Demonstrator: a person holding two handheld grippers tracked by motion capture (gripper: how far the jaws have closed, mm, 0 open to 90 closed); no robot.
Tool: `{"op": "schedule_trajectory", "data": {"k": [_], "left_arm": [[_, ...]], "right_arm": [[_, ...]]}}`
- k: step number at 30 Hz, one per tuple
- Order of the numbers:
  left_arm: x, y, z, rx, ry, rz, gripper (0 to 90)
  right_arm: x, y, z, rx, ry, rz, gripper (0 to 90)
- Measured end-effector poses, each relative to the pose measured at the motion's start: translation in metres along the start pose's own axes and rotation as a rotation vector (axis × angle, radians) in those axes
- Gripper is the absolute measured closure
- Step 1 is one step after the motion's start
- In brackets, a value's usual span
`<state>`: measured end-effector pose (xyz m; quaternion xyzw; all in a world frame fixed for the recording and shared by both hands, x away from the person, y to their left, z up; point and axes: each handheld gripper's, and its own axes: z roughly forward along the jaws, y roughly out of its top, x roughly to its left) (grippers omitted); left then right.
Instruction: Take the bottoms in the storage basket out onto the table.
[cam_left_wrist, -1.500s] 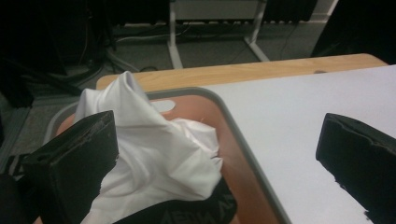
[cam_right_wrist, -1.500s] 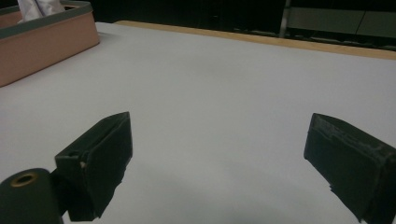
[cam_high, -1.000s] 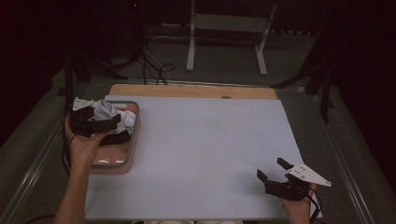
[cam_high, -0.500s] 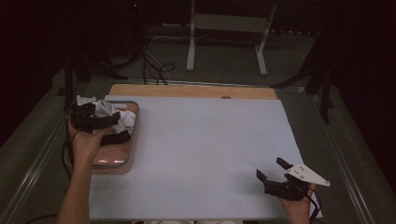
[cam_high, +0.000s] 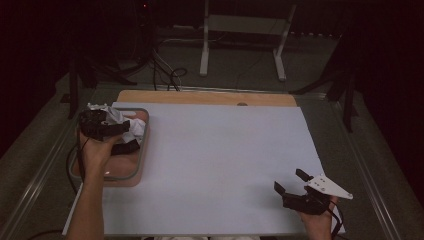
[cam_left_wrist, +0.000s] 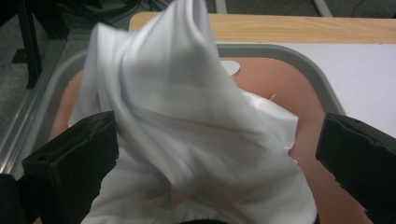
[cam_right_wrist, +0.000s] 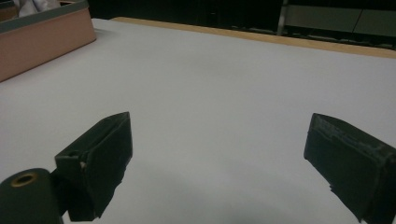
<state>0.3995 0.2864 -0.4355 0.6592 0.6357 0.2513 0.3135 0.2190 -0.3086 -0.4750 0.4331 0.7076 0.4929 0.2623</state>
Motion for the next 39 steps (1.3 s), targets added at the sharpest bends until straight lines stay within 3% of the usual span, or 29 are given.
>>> {"op": "schedule_trajectory", "data": {"k": [9,17,24,28,31,32,33,34,36,37,38,39], "left_arm": [[-0.005,-0.003,0.023,0.060,0.057,0.011,0.2],[-0.007,-0.006,0.038,0.100,0.071,0.006,1.2],[-0.011,-0.008,0.045,0.119,0.088,-0.016,14.3],[-0.009,-0.009,0.046,0.136,0.098,-0.018,17.3],[-0.008,-0.010,0.049,0.173,0.108,-0.016,21.2],[-0.008,-0.011,0.050,0.185,0.107,-0.017,27.4],[-0.008,-0.011,0.051,0.197,0.106,-0.015,27.4],[-0.009,-0.012,0.052,0.217,0.090,-0.005,39.2],[-0.009,-0.012,0.052,0.223,0.089,0.010,53.8],[-0.010,-0.012,0.052,0.229,0.088,0.023,53.8],[-0.009,-0.012,0.051,0.237,0.084,0.034,60.3],[-0.009,-0.011,0.048,0.240,0.074,0.037,71.9]], "right_arm": [[-0.001,0.000,0.000,-0.002,0.003,0.000,8.2],[-0.001,0.000,-0.001,-0.004,0.005,0.000,8.2],[-0.001,0.000,-0.002,-0.003,0.002,0.004,8.2],[-0.001,0.000,-0.003,-0.004,0.002,0.003,8.2],[-0.002,-0.001,-0.003,-0.004,0.003,0.004,8.2],[-0.002,-0.001,-0.003,-0.003,0.004,0.004,8.2],[-0.002,-0.001,-0.003,-0.003,0.004,0.004,8.2],[-0.002,-0.001,-0.004,-0.003,0.004,0.005,8.2],[-0.002,-0.001,-0.004,-0.003,-0.001,0.008,8.2],[-0.002,-0.001,-0.004,-0.003,-0.001,0.008,8.2],[-0.003,-0.001,-0.004,-0.003,-0.002,0.008,8.2],[-0.003,-0.001,-0.004,-0.003,-0.002,0.009,8.2]]}}
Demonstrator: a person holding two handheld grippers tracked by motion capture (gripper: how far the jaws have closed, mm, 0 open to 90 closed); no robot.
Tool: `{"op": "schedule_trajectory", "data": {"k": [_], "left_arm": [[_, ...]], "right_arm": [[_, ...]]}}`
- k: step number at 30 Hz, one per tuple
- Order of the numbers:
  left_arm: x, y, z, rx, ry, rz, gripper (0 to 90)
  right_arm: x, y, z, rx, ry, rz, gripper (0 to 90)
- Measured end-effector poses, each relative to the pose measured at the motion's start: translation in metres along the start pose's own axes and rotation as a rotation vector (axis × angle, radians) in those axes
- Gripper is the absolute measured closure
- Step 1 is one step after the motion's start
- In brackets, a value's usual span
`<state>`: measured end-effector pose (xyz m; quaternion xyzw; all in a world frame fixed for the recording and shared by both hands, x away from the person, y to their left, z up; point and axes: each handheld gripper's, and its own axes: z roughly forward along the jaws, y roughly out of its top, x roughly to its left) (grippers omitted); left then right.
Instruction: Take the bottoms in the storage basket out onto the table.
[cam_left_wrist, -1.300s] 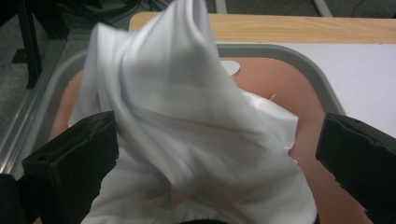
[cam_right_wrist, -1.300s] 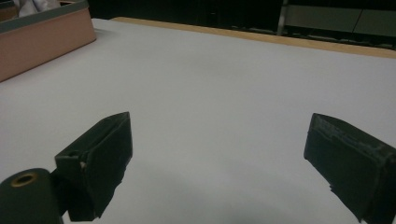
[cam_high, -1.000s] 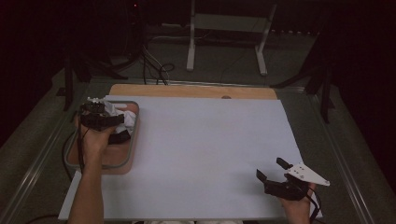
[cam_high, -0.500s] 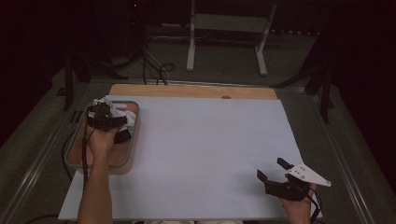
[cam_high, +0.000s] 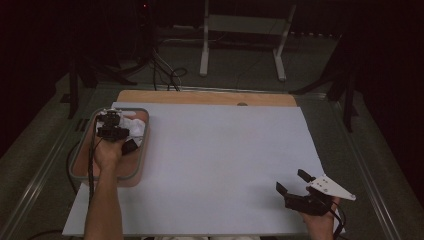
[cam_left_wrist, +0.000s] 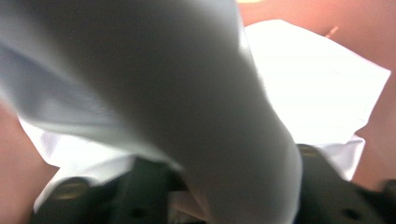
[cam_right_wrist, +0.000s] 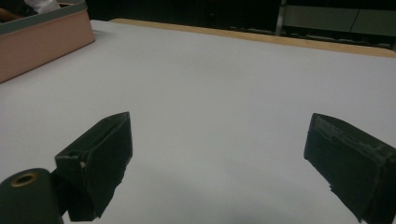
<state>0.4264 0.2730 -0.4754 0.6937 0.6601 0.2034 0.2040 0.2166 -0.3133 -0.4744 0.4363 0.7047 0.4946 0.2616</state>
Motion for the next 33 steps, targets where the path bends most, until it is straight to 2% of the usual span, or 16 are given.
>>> {"op": "schedule_trajectory", "data": {"k": [3,7,15,18,19,25,33], "left_arm": [[0.001,0.000,-0.005,-0.006,-0.013,0.014,78.1],[0.002,-0.002,-0.014,-0.010,-0.026,0.059,79.3],[-0.005,-0.005,-0.031,-0.054,-0.026,0.115,79.7],[-0.007,-0.006,-0.034,-0.068,-0.030,0.122,79.7],[-0.008,-0.007,-0.038,-0.090,-0.045,0.128,79.7],[-0.007,-0.009,-0.050,-0.136,-0.069,0.129,79.7],[-0.006,-0.011,-0.064,-0.183,-0.091,0.137,79.8]], "right_arm": [[0.000,0.000,0.000,-0.001,0.000,0.000,8.2],[0.001,0.000,0.000,0.002,0.006,-0.004,8.2],[0.004,0.001,0.002,0.005,0.011,-0.010,8.2],[0.004,0.001,0.001,0.004,0.012,-0.011,8.2],[0.003,0.001,0.001,0.004,0.013,-0.011,8.2],[0.003,0.001,0.002,0.005,0.015,-0.010,8.2],[0.005,0.001,0.002,0.007,0.016,-0.014,8.2]]}}
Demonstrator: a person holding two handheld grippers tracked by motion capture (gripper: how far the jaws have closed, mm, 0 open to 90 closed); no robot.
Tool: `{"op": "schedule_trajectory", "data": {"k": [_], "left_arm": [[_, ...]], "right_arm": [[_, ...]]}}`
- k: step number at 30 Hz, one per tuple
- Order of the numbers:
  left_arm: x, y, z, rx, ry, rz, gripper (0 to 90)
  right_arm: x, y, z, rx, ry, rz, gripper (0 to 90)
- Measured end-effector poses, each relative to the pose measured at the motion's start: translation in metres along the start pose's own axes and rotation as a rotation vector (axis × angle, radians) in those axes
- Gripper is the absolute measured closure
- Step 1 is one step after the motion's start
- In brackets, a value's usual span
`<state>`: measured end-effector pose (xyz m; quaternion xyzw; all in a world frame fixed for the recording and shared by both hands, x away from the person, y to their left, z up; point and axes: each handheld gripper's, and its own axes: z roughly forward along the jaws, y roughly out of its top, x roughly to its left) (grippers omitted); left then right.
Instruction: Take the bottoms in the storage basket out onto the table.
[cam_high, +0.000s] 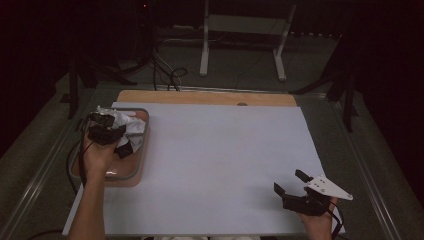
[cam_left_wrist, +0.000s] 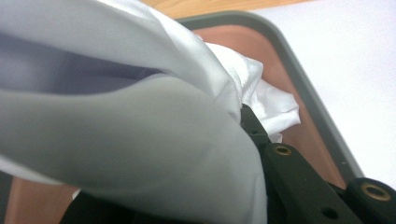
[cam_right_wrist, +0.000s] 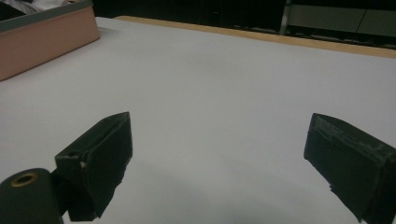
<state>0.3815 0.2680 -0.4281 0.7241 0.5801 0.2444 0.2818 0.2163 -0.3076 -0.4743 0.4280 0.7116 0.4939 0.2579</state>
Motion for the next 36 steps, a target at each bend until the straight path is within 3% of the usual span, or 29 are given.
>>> {"op": "schedule_trajectory", "data": {"k": [18,36], "left_arm": [[-0.004,0.002,-0.029,-0.097,-0.040,0.030,79.7],[-0.015,0.011,-0.049,-0.196,-0.130,0.035,79.8]], "right_arm": [[0.000,0.000,0.001,-0.001,-0.004,0.003,8.2],[0.000,0.000,0.000,-0.002,-0.004,0.004,8.2]]}}
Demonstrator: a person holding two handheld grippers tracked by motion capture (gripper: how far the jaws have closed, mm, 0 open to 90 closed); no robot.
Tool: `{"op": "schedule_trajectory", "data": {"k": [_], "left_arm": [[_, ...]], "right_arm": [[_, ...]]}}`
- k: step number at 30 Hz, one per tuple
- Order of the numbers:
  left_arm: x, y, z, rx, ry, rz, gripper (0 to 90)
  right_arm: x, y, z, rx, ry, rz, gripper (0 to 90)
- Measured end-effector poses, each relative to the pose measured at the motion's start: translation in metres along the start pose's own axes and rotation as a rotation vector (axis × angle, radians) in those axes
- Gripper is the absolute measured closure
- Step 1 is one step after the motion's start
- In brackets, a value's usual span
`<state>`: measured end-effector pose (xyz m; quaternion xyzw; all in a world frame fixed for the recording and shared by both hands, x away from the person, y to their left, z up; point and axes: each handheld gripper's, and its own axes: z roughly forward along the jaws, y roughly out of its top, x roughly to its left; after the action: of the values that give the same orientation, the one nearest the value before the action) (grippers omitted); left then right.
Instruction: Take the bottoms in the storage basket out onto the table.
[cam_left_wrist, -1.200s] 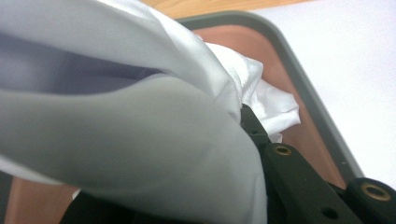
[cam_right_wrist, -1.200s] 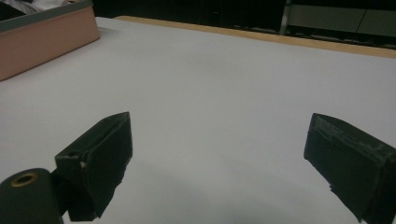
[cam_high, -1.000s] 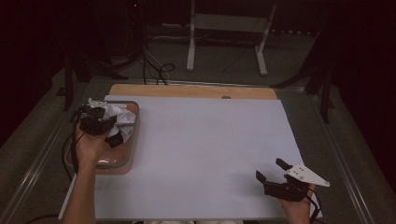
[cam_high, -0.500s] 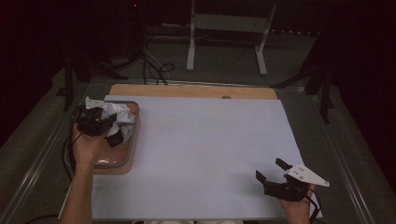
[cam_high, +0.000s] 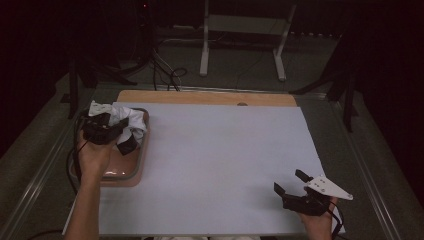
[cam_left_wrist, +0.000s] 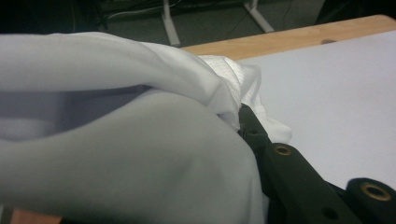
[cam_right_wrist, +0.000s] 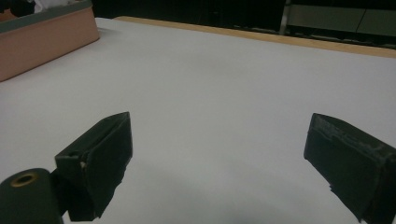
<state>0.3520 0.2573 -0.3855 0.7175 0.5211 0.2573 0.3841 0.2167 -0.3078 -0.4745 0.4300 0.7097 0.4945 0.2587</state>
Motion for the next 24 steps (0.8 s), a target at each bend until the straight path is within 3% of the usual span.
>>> {"op": "schedule_trajectory", "data": {"k": [15,24], "left_arm": [[-0.014,0.007,-0.009,-0.070,-0.090,-0.009,79.7],[-0.027,0.013,-0.012,-0.095,-0.127,0.015,79.7]], "right_arm": [[0.000,0.000,0.000,0.000,0.000,0.000,8.2],[0.000,0.000,0.000,0.001,0.000,-0.001,8.2]]}}
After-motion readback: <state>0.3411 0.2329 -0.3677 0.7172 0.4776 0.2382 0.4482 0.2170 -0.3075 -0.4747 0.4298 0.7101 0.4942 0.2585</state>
